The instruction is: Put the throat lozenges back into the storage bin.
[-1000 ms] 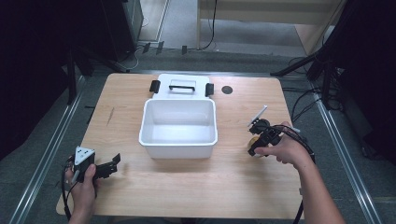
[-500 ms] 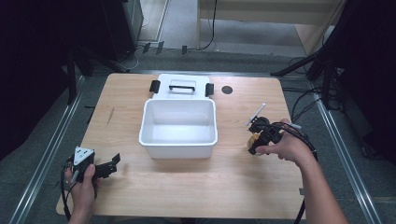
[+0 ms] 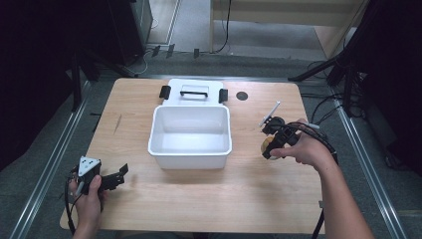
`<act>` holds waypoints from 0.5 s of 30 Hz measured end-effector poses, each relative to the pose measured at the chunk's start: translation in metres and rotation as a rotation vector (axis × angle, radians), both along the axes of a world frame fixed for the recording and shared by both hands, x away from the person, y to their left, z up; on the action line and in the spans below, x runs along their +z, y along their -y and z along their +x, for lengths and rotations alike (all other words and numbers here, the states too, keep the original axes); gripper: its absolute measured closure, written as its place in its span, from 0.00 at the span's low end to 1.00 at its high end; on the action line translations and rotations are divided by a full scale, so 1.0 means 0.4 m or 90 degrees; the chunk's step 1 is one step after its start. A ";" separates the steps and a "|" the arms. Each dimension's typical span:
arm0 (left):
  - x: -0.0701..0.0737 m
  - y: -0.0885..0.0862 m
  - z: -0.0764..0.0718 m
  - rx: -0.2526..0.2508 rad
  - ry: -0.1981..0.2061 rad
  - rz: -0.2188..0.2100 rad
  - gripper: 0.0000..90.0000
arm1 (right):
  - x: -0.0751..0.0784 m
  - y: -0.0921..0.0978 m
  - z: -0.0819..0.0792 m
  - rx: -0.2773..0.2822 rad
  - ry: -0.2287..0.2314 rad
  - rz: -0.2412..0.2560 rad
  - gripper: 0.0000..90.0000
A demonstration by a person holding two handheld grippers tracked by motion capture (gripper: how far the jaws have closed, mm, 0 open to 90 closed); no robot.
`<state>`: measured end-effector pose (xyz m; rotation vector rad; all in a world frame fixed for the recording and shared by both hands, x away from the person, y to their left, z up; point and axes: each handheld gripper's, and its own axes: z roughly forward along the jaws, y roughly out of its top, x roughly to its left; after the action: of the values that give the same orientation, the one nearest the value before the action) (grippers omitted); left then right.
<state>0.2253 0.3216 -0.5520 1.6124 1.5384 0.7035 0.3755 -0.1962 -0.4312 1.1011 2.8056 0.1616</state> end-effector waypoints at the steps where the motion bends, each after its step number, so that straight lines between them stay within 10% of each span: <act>1: 0.000 0.000 0.000 0.000 0.000 0.000 0.00 | 0.003 -0.002 0.002 0.001 0.001 -0.002 0.23; 15: 0.000 -0.001 0.001 -0.003 0.000 -0.004 0.00 | 0.044 -0.035 0.020 0.014 0.002 -0.005 0.23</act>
<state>0.2256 0.3218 -0.5521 1.6108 1.5348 0.6964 0.3834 -0.1821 -0.4137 1.0673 2.8135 0.1547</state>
